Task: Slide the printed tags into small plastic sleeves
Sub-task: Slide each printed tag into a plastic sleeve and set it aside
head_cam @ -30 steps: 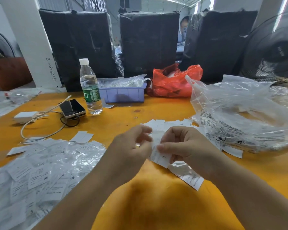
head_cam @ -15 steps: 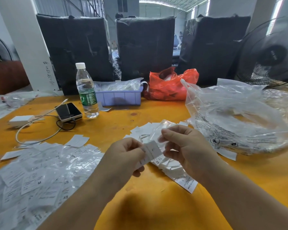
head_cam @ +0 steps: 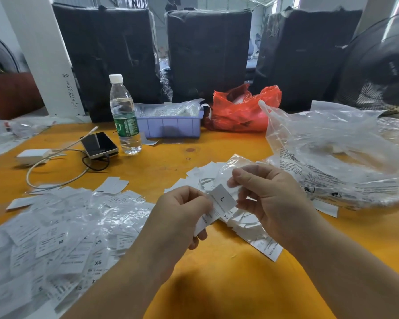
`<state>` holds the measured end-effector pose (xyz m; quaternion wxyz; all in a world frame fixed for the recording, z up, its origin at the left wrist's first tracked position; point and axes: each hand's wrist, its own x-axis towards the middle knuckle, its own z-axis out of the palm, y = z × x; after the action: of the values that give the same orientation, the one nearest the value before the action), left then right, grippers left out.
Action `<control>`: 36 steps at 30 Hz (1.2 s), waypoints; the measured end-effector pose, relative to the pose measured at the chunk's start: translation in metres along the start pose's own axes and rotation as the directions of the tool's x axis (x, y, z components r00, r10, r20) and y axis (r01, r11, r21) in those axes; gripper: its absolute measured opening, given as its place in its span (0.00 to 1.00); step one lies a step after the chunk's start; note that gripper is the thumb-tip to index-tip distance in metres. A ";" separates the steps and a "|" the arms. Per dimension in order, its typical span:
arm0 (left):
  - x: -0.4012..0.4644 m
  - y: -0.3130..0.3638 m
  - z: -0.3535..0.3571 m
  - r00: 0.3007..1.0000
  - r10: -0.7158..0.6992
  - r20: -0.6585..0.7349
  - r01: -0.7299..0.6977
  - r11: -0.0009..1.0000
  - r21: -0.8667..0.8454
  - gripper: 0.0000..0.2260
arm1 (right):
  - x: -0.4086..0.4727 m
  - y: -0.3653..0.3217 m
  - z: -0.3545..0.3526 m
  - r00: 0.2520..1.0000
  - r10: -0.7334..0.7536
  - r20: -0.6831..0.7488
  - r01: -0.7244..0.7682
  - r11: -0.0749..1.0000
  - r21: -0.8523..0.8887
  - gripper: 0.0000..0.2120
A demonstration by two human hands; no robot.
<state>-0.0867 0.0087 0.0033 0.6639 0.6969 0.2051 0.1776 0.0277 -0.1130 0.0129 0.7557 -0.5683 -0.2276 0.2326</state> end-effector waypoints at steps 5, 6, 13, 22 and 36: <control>0.002 -0.002 -0.002 0.999 0.017 -0.044 -0.014 0.998 0.057 0.13 | -0.002 -0.002 0.001 1.000 -0.018 0.022 0.018 1.000 -0.022 0.07; 0.001 -0.002 -0.002 0.999 0.018 -0.043 -0.015 0.998 0.065 0.13 | -0.002 -0.002 0.000 1.000 -0.019 0.020 0.019 0.999 -0.028 0.08; 0.001 -0.002 -0.002 0.999 0.031 -0.024 -0.030 0.998 0.050 0.10 | -0.003 -0.002 0.000 1.000 -0.023 0.018 0.024 0.998 -0.050 0.11; 0.000 -0.001 -0.004 0.999 0.023 -0.028 -0.023 0.999 -0.027 0.06 | -0.002 -0.001 0.001 0.999 -0.010 0.041 0.012 0.999 -0.049 0.08; 0.001 -0.001 -0.002 0.999 -0.006 -0.047 0.001 0.994 -0.108 0.04 | -0.001 0.005 0.003 0.998 0.020 0.065 -0.020 1.000 -0.001 0.05</control>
<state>-0.0863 0.0108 0.0023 0.6960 0.6551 0.2119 0.2037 0.0247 -0.1099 0.0091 0.7455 -0.5628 -0.2463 0.2585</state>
